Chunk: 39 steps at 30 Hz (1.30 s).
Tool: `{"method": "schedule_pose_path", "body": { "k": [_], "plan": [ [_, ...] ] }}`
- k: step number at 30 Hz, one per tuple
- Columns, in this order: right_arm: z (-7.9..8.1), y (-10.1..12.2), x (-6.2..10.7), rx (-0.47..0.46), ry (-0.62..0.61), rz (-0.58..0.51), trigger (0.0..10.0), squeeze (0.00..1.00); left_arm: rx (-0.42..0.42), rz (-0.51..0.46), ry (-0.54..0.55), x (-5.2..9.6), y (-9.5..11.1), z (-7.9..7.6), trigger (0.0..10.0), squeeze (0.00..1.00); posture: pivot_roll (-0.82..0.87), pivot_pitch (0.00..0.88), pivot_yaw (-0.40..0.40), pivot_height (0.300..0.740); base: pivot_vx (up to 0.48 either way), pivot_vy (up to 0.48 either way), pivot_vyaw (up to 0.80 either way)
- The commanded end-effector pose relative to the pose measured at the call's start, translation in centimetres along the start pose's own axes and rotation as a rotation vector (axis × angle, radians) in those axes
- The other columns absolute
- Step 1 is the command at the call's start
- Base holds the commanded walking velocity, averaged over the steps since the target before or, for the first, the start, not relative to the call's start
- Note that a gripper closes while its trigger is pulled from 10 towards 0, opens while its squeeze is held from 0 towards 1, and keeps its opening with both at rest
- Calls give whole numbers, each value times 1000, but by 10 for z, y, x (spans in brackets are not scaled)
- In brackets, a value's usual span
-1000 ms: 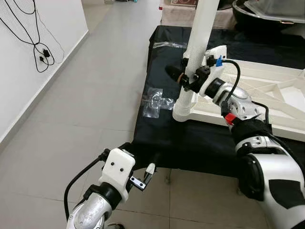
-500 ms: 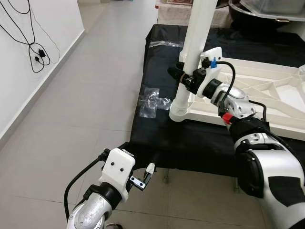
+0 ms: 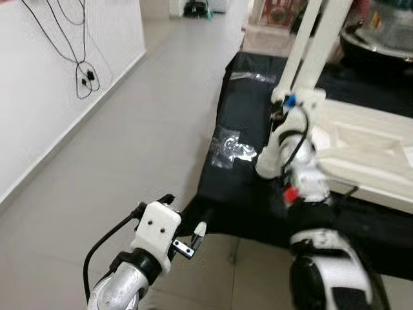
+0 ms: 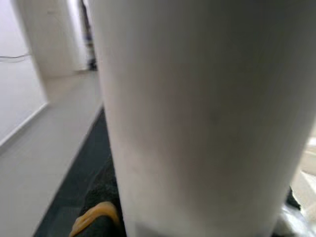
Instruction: Building children table
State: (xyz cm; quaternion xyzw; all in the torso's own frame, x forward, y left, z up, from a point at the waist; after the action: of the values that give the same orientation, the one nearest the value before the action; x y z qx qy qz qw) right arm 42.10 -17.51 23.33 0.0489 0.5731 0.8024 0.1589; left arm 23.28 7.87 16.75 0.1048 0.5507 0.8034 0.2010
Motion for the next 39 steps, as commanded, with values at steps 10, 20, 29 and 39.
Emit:
{"method": "schedule_pose_path", "body": {
  "k": [10, 20, 29, 39],
  "plan": [
    [30, -6, 0, -93, 151, 19, 10000, 1000, 6, 15, -9, 2, -3, -6, 10000, 0, 130, 111, -66, 740, 0, 0, 0],
    [34, -3, 1, -101, 550, 102, 10000, 0, 5, 14, -9, 0, -4, -5, 10000, 0, 126, 116, -68, 740, 0, 0, 0],
    [46, -9, 21, -135, 1051, 322, 10000, 0, 17, 10, -17, 0, -3, -10, 10000, 0, 125, 120, -71, 740, 0, 0, 0],
    [75, -21, 41, -137, 1314, 512, 10000, 0, 22, 10, -13, 0, -2, -10, 10000, 0, 140, 129, -83, 740, 0, 0, 0]
  ]
}}
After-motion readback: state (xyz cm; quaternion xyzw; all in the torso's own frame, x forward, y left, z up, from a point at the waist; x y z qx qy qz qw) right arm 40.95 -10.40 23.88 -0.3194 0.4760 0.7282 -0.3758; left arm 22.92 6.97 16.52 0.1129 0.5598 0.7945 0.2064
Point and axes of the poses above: a point about 5 cm out from each wrist's last joint towards the gripper, its own x axis pointing back from the gripper into the wrist, its own y axis along the axis of the wrist's last joint, z = x × y, the point moved 4 cm from there along -x, pointing out of the wrist towards the gripper, and after that the axes turned 14 degrees about -x, right-handed, at the moved point
